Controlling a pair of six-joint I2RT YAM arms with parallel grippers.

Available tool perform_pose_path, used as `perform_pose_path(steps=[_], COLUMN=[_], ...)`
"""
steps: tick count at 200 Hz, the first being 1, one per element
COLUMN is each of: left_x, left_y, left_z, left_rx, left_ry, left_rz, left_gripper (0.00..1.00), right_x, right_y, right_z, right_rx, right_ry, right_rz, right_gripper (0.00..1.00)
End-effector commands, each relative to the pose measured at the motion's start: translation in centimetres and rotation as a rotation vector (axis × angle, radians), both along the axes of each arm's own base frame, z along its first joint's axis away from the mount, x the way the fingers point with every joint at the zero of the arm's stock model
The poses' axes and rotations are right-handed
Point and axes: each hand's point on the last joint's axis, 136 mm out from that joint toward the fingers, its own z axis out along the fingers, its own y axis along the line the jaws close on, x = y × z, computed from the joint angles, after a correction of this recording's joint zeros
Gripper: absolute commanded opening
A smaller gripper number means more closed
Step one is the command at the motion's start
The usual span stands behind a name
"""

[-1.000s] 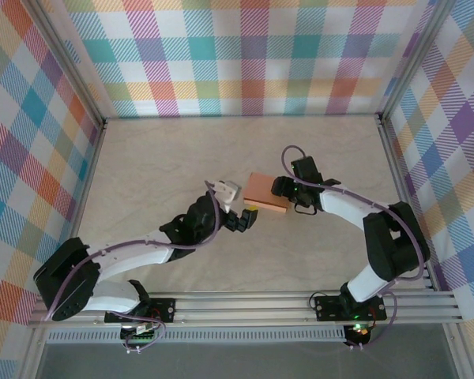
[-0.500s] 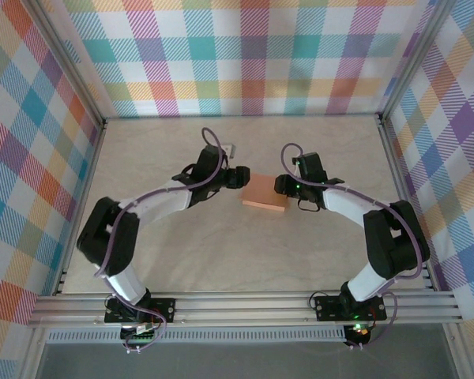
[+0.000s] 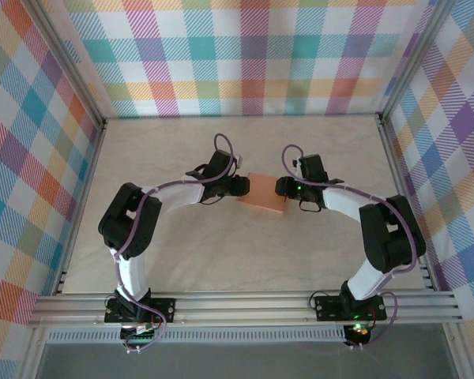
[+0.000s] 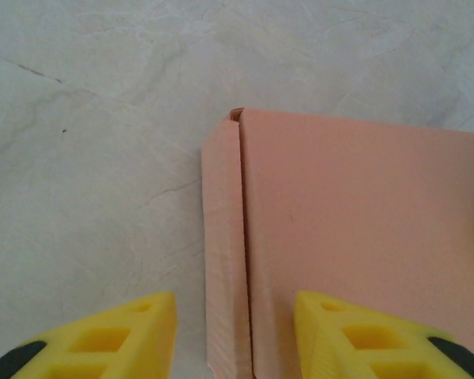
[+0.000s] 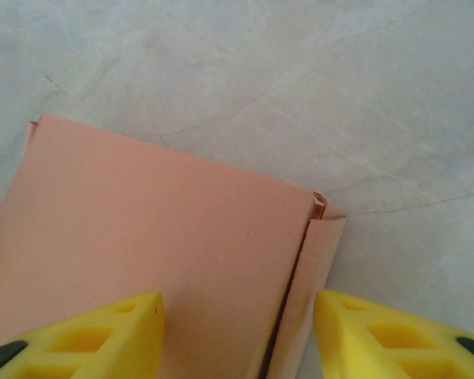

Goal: Fold the paper box

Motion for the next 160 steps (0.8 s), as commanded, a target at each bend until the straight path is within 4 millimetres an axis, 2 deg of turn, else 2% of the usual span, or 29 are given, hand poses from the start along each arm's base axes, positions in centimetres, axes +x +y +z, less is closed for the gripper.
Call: perform_pose_path(steps=[1,51,80,102,116,160], left_x=[-0.7,-1.3,-1.7,-1.7,-1.6,-0.2], left_y=[0.5,0.7,0.4,0.1,-0.1,-0.1], left_z=[-1.4,-2.6,-1.9,-1.0,-0.4,1.3], left_rx=[0.005,-0.002,-0.047,-0.109,-0.173,-0.272], left_ry=[0.029,0.049,0.052,0.058,0.071,0.075], left_rz=[0.009,0.015,0.013,0.025,0.038,0.039], left_gripper=[0.43,0.4,0.38,0.39,0.43,0.54], right_x=[-0.3,-0.5,-0.3,0.0,0.1,-0.4], right_y=[0.0,-0.4,0.0,0.0,-0.5,-1.5], right_z=[-1.2,-3.1,-1.5,0.5,1.2,1.0], right_rx=[0.009,0.003,0.037,0.101,0.144,0.232], right_ry=[0.011,0.039,0.008,-0.03,-0.036,-0.02], right_rz=[0.018,0.005,0.012,-0.015,-0.052,-0.103], right_gripper=[0.52,0.47,0.52,0.64,0.69,0.74])
